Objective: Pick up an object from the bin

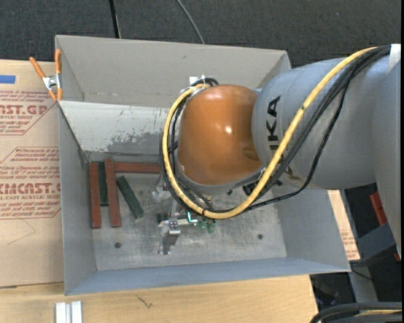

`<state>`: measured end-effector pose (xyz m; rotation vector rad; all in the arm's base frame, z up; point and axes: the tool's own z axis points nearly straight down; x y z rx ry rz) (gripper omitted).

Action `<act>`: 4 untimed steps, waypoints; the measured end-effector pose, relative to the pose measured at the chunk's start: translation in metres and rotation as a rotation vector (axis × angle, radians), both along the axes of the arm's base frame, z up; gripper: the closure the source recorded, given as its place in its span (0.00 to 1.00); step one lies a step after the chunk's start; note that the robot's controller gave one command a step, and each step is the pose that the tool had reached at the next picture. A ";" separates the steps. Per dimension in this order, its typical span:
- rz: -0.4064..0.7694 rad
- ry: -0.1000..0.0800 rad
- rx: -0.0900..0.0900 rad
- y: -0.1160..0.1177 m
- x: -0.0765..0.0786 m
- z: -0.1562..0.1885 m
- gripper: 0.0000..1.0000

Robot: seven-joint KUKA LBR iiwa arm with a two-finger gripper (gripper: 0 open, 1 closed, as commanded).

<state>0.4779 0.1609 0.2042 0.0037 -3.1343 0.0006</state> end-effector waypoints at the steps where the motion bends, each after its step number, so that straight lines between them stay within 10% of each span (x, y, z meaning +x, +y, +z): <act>1: -0.002 -0.007 0.001 -0.001 0.002 0.003 0.00; 2: 0.039 -0.015 0.003 -0.020 0.028 -0.048 0.00; 3: -0.065 -0.006 0.001 -0.076 0.019 -0.116 1.00; 4: -0.065 -0.006 0.001 -0.076 0.019 -0.116 1.00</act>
Offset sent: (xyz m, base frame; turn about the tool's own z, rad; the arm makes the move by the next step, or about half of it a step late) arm 0.0601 -0.0510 -0.1254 -0.0866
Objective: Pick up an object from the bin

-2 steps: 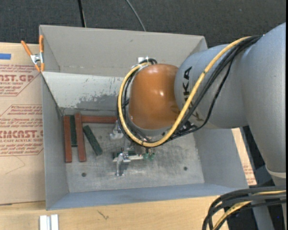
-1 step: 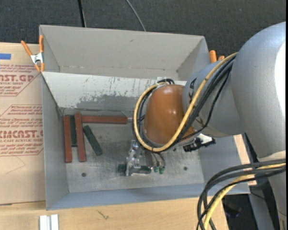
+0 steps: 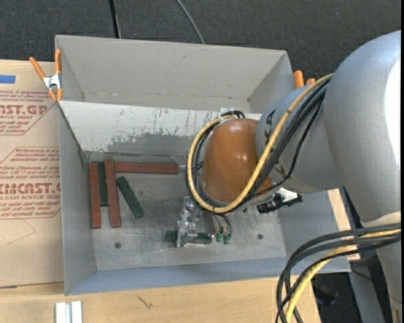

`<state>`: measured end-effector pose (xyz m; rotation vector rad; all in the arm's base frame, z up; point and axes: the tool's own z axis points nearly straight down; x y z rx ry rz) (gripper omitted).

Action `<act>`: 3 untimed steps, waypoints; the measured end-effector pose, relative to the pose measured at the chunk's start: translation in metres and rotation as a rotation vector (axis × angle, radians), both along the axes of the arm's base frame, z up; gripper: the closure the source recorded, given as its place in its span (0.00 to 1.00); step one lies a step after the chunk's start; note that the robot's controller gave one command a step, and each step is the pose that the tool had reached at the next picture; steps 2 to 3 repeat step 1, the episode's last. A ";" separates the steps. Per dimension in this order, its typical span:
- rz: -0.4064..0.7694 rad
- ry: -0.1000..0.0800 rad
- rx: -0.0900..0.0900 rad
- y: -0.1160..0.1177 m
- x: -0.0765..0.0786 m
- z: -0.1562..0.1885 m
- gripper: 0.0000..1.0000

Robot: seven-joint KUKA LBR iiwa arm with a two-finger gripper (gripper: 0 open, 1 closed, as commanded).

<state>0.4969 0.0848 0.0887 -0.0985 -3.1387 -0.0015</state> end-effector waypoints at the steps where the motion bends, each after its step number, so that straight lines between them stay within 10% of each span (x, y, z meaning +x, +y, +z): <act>1: 0.019 -0.002 0.000 -0.018 -0.004 0.117 1.00; 3: 0.019 -0.002 0.000 -0.018 -0.004 0.117 1.00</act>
Offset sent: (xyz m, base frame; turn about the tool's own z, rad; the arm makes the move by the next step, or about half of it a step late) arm 0.0000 0.0000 0.0000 0.0000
